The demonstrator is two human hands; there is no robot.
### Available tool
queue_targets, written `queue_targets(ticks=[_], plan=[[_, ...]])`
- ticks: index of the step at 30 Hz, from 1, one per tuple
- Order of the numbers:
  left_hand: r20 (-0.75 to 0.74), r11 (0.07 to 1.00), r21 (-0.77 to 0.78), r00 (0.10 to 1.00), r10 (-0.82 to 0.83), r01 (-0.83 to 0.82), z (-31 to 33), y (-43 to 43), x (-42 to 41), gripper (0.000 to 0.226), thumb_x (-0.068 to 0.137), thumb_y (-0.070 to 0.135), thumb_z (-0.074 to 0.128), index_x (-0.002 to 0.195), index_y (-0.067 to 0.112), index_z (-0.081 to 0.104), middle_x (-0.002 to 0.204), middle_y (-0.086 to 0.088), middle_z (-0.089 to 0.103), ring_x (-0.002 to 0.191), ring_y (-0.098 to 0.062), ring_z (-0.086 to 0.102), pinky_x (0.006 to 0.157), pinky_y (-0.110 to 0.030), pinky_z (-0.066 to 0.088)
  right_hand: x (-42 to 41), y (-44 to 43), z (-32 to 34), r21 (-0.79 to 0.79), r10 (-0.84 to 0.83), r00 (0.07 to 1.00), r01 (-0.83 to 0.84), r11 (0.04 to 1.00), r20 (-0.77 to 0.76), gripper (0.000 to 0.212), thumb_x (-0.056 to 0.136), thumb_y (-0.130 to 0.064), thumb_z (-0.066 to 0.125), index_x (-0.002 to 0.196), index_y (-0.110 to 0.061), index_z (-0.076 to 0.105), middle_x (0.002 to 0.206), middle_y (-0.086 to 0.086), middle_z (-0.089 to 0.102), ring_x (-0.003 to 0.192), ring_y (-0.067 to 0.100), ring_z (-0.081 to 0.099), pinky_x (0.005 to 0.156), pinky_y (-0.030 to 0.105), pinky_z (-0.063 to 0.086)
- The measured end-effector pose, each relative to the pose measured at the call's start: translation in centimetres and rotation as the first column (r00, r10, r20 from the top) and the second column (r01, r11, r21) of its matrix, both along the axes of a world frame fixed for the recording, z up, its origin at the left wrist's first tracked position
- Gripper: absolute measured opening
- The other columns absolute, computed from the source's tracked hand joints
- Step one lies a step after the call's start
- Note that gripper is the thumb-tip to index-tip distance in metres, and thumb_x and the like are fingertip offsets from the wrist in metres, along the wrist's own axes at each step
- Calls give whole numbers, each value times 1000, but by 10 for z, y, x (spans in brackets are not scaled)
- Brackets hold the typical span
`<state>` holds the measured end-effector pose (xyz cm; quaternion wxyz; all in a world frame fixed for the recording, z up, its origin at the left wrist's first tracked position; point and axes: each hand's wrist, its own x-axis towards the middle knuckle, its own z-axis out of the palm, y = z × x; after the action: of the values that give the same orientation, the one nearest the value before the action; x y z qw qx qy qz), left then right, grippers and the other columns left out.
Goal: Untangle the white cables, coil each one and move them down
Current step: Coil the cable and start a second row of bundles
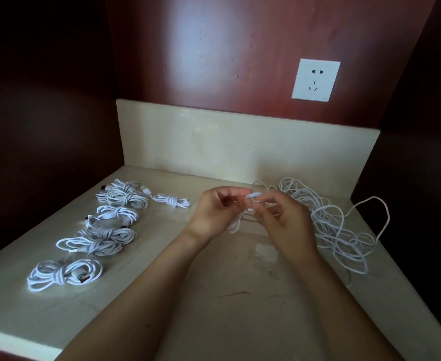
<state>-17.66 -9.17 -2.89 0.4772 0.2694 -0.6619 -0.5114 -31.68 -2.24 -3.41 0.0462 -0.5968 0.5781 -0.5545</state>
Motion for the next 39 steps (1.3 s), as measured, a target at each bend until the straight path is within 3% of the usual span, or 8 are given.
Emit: queue_targets(ticks=[4,8,11,16,21,28,33,39], plan=[[28,999,-36,999,-31,32,4,-1,3,24,91,-4,60,115,-6,64,52,16,63,47,8,56,54,-7,43,3,0,-1,-17,65,997,-65,998,46,13,92,-19,66,87,-29,60,76,-14,69,71,6,72,68,50,58],[155,989,-144,988,-4,27,2,-2,9,19,91,0,63,109,-3,69,51,19,61,42,8,50,50,-7,39,2,0,-5,-3,125,980,-126,992,155,25,89,-28,65,94,-45,47,79,-2,69,73,19,72,73,57,56],[269,979,-183,963,-38,89,3,-7,20,19,87,10,72,103,1,72,62,16,67,49,6,52,56,-12,43,0,-3,-11,47,157,977,-166,985,144,36,90,-20,65,101,-51,52,77,1,71,71,18,72,74,55,57],[510,982,-97,855,-91,162,2,-15,34,36,75,28,84,104,19,66,96,1,68,62,-4,56,54,-15,43,9,-8,-23,76,74,997,-76,994,29,15,90,-22,61,94,-31,73,85,-11,73,77,9,71,73,46,58],[661,952,-265,747,66,151,12,-21,49,30,77,11,74,102,20,58,86,5,63,76,-11,57,64,-25,44,18,-11,-20,40,47,986,-54,998,160,16,88,-14,64,88,-30,68,85,-7,74,79,13,72,75,47,59],[789,946,-207,614,10,251,20,-33,106,31,81,28,62,107,41,55,104,13,65,97,-10,62,85,-30,49,46,-20,-6,130,149,976,-129,983,-159,22,80,-14,70,94,-30,66,85,-18,70,78,-1,67,72,29,56],[750,968,-174,662,10,183,18,-44,133,34,77,8,66,104,26,55,103,2,61,94,-15,58,86,-37,48,72,-38,-8,14,78,903,-80,997,-422,14,78,-13,67,87,-23,64,74,-3,68,69,20,64,57,32,49],[830,895,-436,428,358,96,7,-61,134,35,82,18,65,113,33,60,110,13,61,111,-15,48,97,-32,27,89,-69,-15,-23,-52,752,49,999,-657,26,55,-3,74,72,-17,59,60,2,62,49,30,59,41,24,38]])
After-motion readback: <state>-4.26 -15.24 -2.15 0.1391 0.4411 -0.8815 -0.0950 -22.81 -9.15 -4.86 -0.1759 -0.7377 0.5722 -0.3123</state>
